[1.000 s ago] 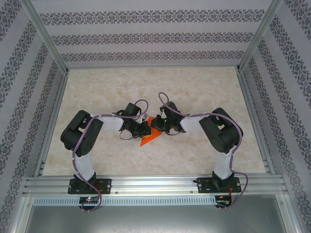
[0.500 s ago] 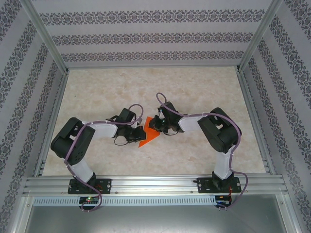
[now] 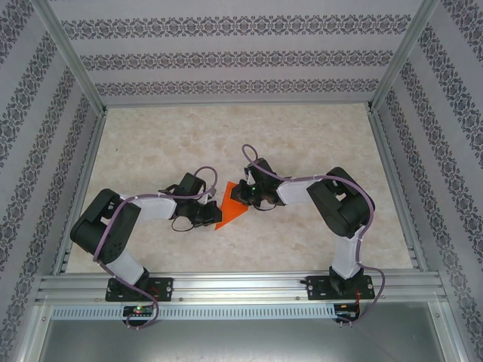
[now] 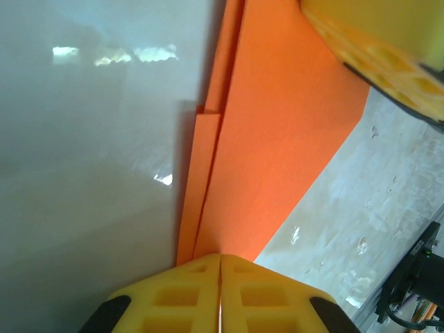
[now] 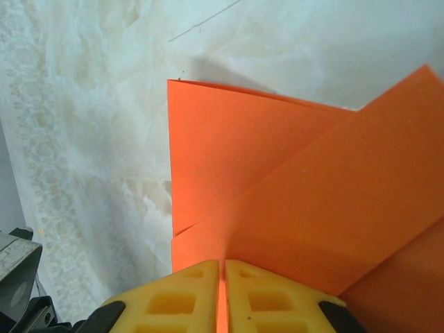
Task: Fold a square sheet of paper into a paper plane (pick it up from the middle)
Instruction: Fourth fold the wing at the center of the table.
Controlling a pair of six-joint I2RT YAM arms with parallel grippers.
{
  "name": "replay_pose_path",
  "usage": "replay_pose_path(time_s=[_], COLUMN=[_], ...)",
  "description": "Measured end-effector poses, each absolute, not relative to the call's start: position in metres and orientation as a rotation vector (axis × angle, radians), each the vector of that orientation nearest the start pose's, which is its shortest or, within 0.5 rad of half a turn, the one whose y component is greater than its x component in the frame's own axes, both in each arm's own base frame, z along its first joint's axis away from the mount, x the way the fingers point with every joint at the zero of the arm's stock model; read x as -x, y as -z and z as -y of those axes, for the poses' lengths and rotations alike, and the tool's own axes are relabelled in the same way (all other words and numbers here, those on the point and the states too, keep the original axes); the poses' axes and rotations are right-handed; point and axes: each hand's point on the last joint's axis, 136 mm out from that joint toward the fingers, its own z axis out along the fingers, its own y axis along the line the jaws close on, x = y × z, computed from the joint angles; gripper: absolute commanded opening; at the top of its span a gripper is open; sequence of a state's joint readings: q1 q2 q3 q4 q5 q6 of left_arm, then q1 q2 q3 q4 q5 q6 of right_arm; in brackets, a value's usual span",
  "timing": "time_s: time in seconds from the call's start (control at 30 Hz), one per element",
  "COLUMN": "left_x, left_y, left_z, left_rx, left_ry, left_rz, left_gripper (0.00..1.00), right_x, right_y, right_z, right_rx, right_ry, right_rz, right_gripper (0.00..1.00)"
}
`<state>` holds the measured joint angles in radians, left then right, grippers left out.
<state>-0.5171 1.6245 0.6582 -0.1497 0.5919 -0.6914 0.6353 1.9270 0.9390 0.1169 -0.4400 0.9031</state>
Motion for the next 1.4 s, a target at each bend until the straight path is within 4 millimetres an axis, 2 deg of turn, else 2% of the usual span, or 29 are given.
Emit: replay_pose_path(time_s=[0.33,0.53,0.63,0.97,1.13,1.4], left_x=[-0.208,-0.22,-0.22,-0.205,-0.207,-0.216], left_y=[-0.021,-0.055,-0.061,-0.032,-0.031,-0.022], left_z=[0.225,0.238,0.244,0.247,0.249,0.239], left_rx=[0.089,0.055,0.037,0.067,0.057,0.065], left_ry=[1.031,1.122,1.171,1.202,1.205,1.076], left_rz=[-2.997,-2.929,-2.919,-3.049,-3.039,-3.036], left_gripper=[0.18,0.25,0.25,0.25,0.24,0.2], right_x=[-0.315,-0.315,-0.315,-0.315,-0.315,-0.315], right_y=[-0.014,-0.014,-0.014,-0.013,-0.013,-0.013], right_z=[-0.323,-0.323,-0.323,-0.323,-0.323,-0.323], right_rx=[-0.14,-0.136,-0.136,-0.137,-0.137,-0.137], right_ry=[-1.123,-1.121,-1.121,-1.12,-1.12,-1.119], right_rz=[-2.725,-2.725,-2.725,-2.727,-2.727,-2.728], right_gripper=[0.12,0.12,0.12,0.12,0.12,0.12])
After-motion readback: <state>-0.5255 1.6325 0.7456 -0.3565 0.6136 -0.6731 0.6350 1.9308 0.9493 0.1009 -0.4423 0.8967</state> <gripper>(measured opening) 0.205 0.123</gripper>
